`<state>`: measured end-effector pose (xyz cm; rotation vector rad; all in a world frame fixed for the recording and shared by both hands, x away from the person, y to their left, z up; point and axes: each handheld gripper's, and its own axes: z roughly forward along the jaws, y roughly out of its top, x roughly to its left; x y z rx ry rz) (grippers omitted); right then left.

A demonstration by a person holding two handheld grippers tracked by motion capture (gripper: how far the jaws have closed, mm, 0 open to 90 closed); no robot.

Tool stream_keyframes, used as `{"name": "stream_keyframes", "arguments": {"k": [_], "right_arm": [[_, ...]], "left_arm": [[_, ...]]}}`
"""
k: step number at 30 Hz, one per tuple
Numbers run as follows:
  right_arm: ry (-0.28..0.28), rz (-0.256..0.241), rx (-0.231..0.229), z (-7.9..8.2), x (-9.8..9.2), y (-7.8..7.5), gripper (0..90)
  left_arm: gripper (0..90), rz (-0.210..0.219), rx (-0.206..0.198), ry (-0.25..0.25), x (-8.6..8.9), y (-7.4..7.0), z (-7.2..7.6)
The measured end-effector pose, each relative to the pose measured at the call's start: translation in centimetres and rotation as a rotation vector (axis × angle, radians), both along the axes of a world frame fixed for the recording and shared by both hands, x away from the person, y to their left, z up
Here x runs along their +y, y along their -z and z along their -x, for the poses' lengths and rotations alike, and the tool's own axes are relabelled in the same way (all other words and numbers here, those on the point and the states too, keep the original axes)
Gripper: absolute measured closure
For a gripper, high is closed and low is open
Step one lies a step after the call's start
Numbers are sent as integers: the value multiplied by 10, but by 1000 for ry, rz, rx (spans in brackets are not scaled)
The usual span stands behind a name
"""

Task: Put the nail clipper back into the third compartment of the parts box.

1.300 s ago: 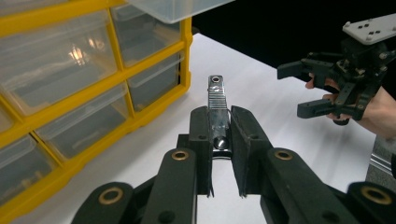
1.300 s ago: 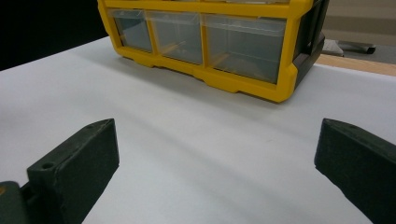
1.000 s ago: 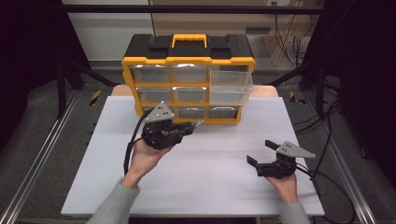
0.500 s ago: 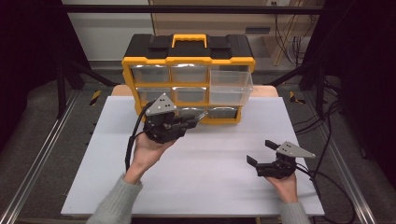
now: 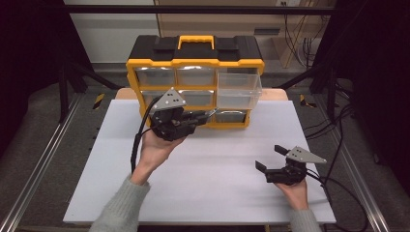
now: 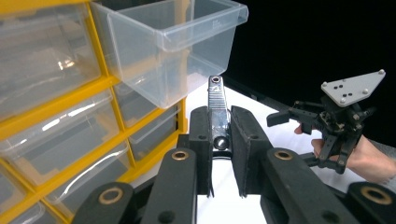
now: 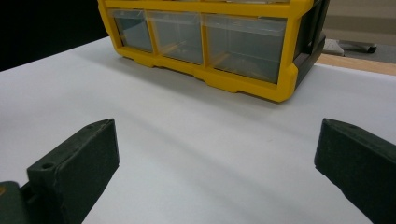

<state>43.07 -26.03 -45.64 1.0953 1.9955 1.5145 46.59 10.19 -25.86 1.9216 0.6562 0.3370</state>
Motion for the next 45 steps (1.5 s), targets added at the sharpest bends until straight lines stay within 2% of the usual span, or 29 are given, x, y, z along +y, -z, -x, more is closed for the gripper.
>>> {"name": "stream_keyframes", "arguments": {"k": [9,26,45], "right_arm": [[-1,0,-1,0,0,0,6],[-2,-4,-3,0,0,0,6],[-3,-3,-1,0,0,0,6]], "left_arm": [[788,4,-12,0,-5,-11,-4],[787,13,-40,-2,-23,-41,-16],[787,3,-43,-15,-41,-53,-41]]}}
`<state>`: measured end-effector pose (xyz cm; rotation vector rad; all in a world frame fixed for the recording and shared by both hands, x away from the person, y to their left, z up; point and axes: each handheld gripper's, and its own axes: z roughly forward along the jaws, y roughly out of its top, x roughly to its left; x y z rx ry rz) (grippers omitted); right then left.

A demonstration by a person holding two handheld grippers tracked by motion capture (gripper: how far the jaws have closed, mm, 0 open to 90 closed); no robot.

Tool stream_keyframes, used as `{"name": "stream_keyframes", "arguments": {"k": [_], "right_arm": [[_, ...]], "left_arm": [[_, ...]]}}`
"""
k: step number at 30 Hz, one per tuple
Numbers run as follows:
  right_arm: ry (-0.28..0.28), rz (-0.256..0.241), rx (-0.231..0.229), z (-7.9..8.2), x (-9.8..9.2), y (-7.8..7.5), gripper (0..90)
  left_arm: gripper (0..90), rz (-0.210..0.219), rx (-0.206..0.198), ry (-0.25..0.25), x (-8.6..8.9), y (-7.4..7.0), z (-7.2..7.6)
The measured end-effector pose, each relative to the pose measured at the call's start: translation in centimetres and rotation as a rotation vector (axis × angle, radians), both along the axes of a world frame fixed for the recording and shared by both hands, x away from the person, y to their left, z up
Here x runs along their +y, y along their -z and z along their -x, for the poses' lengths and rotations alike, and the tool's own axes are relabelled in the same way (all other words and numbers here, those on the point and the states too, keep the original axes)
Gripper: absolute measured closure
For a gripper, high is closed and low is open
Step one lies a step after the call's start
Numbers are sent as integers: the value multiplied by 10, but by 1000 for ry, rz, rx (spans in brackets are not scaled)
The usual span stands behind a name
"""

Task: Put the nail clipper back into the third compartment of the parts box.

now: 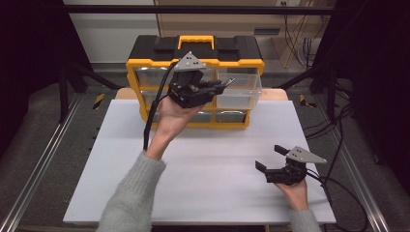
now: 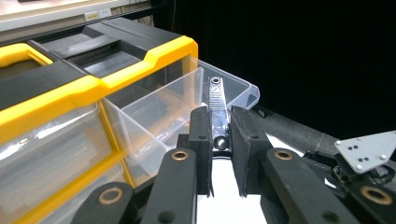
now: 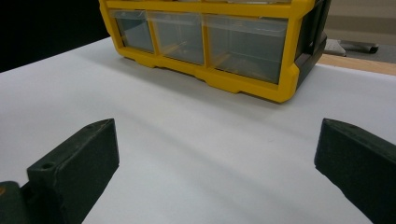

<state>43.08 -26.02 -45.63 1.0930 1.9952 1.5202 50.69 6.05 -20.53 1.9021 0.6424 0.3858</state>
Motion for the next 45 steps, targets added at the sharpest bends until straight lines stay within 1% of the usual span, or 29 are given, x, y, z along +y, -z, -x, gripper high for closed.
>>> {"name": "stream_keyframes", "arguments": {"k": [7,13,17,21,24,36,41,45], "right_arm": [[0,1,-1,0,0,0,6],[0,0,-1,0,0,0,7],[1,1,-1,0,0,0,6],[0,-1,-1,0,0,0,6],[-1,-1,-2,0,0,0,6],[-1,-1,-1,0,0,0,6],[-1,0,-1,0,0,0,6],[-2,-1,0,0,0,0,6]], "left_arm": [[787,-8,9,-6,-8,-2,-12],[787,-27,32,-25,-12,2,-25],[787,-25,36,-25,-13,3,-31],[787,-25,41,-26,-15,4,-35],[787,-32,37,-21,-18,5,-38],[787,-41,61,-25,-26,15,-53],[787,-67,51,-20,-30,19,-54],[787,-78,52,-18,-30,23,-55]]}}
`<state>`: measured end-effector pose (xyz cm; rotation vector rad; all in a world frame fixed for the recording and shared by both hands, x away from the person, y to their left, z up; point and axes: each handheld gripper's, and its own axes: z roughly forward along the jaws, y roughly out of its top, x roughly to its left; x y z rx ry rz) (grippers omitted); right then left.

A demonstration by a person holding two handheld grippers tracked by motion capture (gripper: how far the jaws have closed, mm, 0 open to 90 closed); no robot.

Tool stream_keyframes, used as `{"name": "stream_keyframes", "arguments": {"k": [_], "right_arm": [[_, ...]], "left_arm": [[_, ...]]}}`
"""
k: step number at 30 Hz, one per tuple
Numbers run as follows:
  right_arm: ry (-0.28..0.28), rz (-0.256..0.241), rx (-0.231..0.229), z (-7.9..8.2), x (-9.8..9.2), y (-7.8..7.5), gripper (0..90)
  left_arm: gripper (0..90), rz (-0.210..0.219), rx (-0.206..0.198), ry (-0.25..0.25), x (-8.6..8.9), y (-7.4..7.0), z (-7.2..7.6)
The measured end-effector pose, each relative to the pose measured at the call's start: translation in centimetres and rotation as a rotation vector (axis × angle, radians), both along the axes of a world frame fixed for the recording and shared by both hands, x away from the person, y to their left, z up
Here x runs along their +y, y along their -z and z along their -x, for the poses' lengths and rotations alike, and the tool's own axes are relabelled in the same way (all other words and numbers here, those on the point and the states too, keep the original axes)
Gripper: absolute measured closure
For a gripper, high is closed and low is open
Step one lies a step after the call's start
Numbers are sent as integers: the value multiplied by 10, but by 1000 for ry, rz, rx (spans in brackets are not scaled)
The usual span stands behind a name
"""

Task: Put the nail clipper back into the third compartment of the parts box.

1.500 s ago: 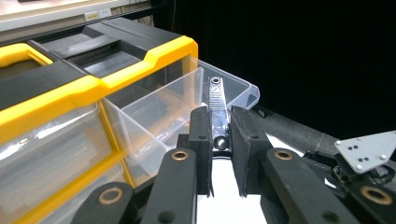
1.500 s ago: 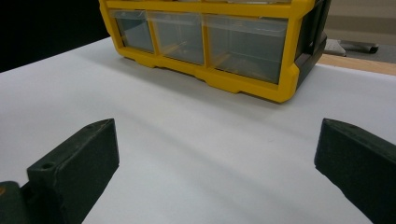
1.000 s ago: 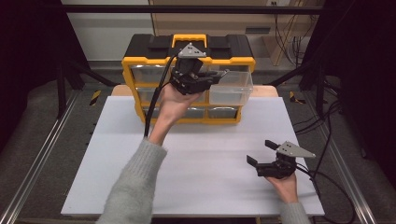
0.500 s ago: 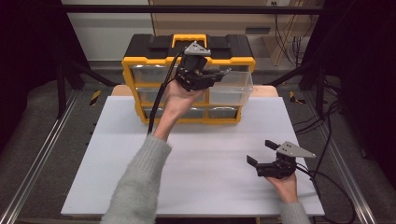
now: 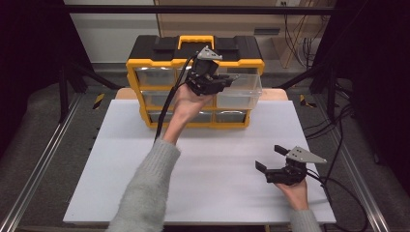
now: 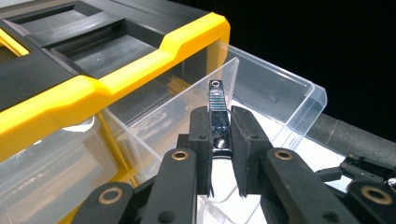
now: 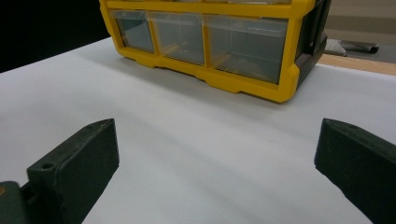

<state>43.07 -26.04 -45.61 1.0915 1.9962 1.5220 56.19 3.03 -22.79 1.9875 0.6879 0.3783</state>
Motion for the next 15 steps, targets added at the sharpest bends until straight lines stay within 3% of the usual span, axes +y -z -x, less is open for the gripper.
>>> {"name": "stream_keyframes", "arguments": {"k": [15], "right_arm": [[-1,-1,0,0,0,0,7]], "left_arm": [[785,-17,21,-2,-2,6,-5]]}}
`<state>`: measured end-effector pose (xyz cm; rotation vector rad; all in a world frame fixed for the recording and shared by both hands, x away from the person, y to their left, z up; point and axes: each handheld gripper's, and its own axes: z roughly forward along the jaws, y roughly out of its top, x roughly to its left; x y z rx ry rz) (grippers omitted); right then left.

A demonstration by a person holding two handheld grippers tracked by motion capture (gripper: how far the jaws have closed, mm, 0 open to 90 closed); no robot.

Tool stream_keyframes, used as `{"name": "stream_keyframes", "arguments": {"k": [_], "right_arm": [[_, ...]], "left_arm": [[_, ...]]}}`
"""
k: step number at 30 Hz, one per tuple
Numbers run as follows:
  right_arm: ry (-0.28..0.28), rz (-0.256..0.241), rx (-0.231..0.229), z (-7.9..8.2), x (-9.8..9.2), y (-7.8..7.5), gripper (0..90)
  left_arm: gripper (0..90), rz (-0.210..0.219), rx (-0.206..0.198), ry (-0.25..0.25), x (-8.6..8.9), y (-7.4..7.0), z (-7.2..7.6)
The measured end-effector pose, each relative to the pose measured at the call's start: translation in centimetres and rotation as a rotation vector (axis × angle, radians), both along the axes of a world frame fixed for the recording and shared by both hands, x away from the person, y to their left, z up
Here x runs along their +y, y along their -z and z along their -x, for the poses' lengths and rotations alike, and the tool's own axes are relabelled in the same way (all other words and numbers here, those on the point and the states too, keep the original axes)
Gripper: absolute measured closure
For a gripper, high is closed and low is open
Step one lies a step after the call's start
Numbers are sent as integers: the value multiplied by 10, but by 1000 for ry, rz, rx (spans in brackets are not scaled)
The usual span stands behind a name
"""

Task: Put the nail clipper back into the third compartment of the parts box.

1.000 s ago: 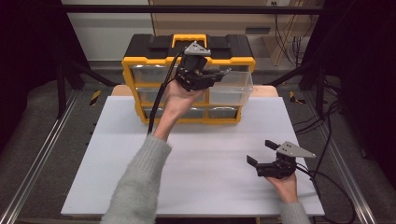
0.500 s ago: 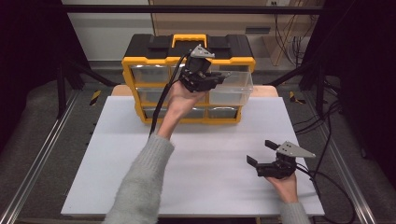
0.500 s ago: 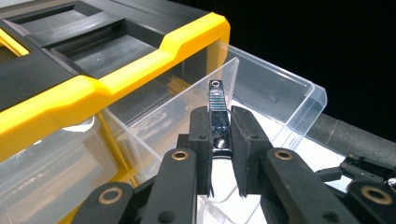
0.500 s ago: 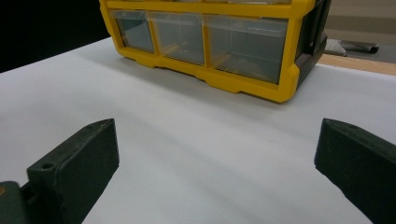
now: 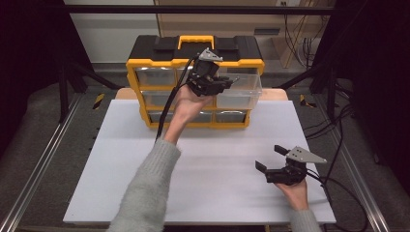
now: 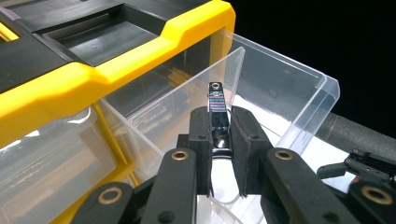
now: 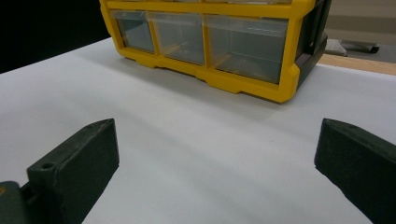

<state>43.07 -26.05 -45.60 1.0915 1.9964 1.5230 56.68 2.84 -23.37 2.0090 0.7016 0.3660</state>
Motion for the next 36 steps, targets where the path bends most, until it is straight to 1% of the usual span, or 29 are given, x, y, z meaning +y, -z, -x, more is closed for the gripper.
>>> {"name": "stream_keyframes", "arguments": {"k": [5,8,11,13,15,18,21,24,30,31,33,35,36], "right_arm": [[-1,-2,1,0,0,0,7],[-1,0,2,0,0,0,6],[-2,-3,1,0,0,0,7],[-1,-2,1,0,0,0,7],[-1,-2,1,0,0,0,7],[-1,-1,3,0,0,0,7],[1,1,1,0,0,0,7],[3,2,4,0,0,0,6],[5,3,3,0,0,0,6],[4,4,3,0,0,1,6],[4,5,4,0,1,1,6],[4,4,3,0,0,1,7],[6,4,2,0,0,0,6]], "left_arm": [[781,-6,0,-2,-2,1,-1],[775,-3,-5,-2,-2,1,0],[740,25,-2,1,1,-1,0],[728,48,-10,-2,6,-4,2],[684,69,-15,-1,10,-6,5],[602,82,-38,-1,17,-9,10],[506,100,-43,-4,25,-9,16],[421,112,-70,-9,36,-8,24],[290,184,-101,-7,62,-1,38],[275,190,-103,-9,66,1,40],[232,201,-92,-6,74,5,43],[157,207,-80,-9,81,11,46],[136,206,-75,-12,85,14,48]]}}
